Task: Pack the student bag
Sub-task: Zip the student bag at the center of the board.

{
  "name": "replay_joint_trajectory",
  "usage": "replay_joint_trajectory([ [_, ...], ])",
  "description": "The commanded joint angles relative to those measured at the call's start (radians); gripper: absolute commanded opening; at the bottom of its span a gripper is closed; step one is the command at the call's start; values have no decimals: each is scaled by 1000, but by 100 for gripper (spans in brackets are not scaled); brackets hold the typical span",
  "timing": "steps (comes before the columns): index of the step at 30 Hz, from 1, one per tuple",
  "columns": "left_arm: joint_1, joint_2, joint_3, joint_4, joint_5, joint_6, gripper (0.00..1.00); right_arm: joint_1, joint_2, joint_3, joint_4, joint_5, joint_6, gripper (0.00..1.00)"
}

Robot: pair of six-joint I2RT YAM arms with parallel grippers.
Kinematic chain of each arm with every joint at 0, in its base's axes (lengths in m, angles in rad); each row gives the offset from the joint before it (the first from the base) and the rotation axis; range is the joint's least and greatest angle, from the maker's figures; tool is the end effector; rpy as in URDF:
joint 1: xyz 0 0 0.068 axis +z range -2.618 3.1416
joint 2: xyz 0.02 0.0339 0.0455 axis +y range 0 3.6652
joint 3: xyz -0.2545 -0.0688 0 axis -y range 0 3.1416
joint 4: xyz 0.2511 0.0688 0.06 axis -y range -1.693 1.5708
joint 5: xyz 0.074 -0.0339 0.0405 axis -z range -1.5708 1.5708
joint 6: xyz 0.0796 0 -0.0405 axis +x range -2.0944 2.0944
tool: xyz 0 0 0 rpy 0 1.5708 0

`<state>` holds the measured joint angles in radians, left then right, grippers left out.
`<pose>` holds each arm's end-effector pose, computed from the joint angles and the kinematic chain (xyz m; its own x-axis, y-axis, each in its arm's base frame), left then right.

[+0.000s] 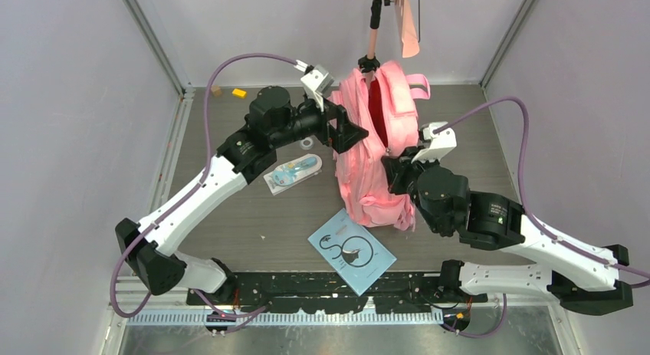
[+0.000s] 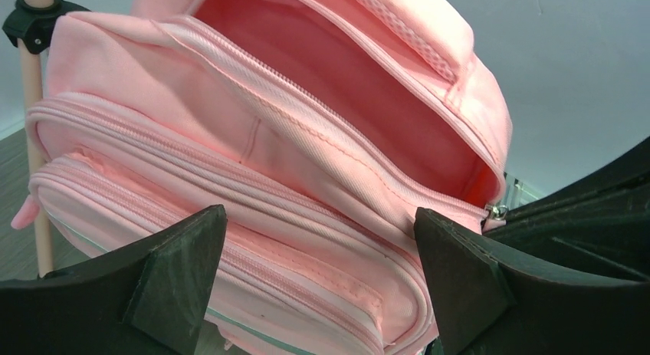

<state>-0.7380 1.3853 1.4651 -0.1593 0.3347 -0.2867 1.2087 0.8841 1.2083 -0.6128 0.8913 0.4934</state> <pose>0.2541 -0.2665 0.4316 -0.3046 -0.0840 -0.9488 0.8253 0.4740 -0.3069 0.1275 0.1618 0.4119 -0.2420 0.2013 -0.9492 -0.2372 0.9363 0.2590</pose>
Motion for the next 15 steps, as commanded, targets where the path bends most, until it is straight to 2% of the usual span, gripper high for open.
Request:
replay_joint_trajectory([
  [1, -4, -42, -57, -10, 112, 64, 97, -6, -2, 116, 147, 44, -48, 0],
  [15, -19, 8, -152, 121, 199, 13, 82, -40, 141, 291, 179, 71, -135, 0],
])
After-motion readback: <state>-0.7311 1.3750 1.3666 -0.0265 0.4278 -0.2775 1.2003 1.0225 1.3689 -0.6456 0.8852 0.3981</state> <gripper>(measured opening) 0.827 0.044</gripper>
